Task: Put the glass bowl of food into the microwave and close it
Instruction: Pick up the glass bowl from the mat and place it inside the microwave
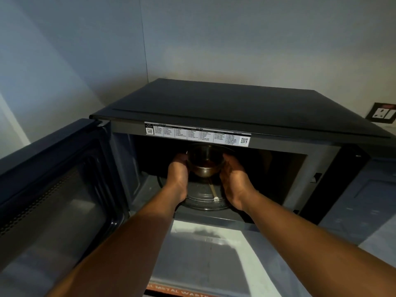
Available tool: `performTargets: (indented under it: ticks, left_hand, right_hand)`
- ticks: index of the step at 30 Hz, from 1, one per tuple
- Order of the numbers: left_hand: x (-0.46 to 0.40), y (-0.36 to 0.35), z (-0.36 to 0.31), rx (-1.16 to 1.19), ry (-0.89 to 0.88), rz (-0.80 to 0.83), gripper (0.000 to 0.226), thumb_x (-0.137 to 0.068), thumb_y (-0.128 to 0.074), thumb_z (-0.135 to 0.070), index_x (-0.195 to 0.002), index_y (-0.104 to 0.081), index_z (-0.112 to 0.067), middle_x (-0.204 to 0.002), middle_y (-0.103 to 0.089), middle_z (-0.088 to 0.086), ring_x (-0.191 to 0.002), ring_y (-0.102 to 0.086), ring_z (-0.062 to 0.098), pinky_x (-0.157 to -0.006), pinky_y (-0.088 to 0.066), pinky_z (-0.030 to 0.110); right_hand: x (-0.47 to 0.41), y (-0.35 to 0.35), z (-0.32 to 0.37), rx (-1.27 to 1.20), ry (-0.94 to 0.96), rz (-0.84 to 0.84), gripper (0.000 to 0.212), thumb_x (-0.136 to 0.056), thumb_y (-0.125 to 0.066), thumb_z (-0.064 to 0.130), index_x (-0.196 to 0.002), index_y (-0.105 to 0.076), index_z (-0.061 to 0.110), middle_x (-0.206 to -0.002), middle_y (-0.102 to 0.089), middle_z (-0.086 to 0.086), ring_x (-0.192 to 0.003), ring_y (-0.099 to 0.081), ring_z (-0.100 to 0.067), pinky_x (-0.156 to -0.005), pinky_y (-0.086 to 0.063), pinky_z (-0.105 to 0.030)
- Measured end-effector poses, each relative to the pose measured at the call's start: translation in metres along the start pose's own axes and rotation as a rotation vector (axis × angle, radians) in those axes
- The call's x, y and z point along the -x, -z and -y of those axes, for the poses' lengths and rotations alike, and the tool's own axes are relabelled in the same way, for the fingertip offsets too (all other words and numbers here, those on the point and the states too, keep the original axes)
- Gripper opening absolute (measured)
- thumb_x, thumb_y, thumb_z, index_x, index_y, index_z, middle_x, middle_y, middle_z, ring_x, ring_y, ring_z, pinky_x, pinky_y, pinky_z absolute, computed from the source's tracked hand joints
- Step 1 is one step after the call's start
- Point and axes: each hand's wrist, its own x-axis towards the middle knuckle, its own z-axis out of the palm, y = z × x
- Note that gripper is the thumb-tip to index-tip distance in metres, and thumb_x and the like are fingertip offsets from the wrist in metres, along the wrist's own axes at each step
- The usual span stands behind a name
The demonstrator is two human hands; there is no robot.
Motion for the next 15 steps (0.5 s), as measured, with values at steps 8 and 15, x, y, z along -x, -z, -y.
performTargets:
  ticks: [8,15]
  left_hand:
    - [0.049,0.001,-0.018,-0.152,0.011,-0.022,0.031,-0.092,-0.049,-0.026,-0.105,-0.071,-0.008,-0.106,-0.070,0.017,-0.103,-0.063,0.031,-0.102,-0.048,0.046]
    - [0.095,0.013,-0.042,-0.394,-0.097,-0.008,0.060,-0.066,-0.053,-0.050,-0.113,-0.061,-0.013,-0.116,-0.059,0.007,-0.113,-0.056,0.031,-0.107,-0.041,0.055]
  right_hand:
    - [0.029,-0.008,0.016,0.045,0.006,-0.014,0.037,-0.102,-0.043,0.035,-0.113,-0.074,0.017,-0.108,-0.079,-0.002,-0.106,-0.070,-0.016,-0.092,-0.050,-0.031]
    - [0.088,-0.015,0.033,0.204,0.006,-0.030,0.039,-0.095,-0.046,0.050,-0.117,-0.067,0.026,-0.127,-0.068,-0.002,-0.124,-0.057,-0.019,-0.113,-0.037,-0.043]
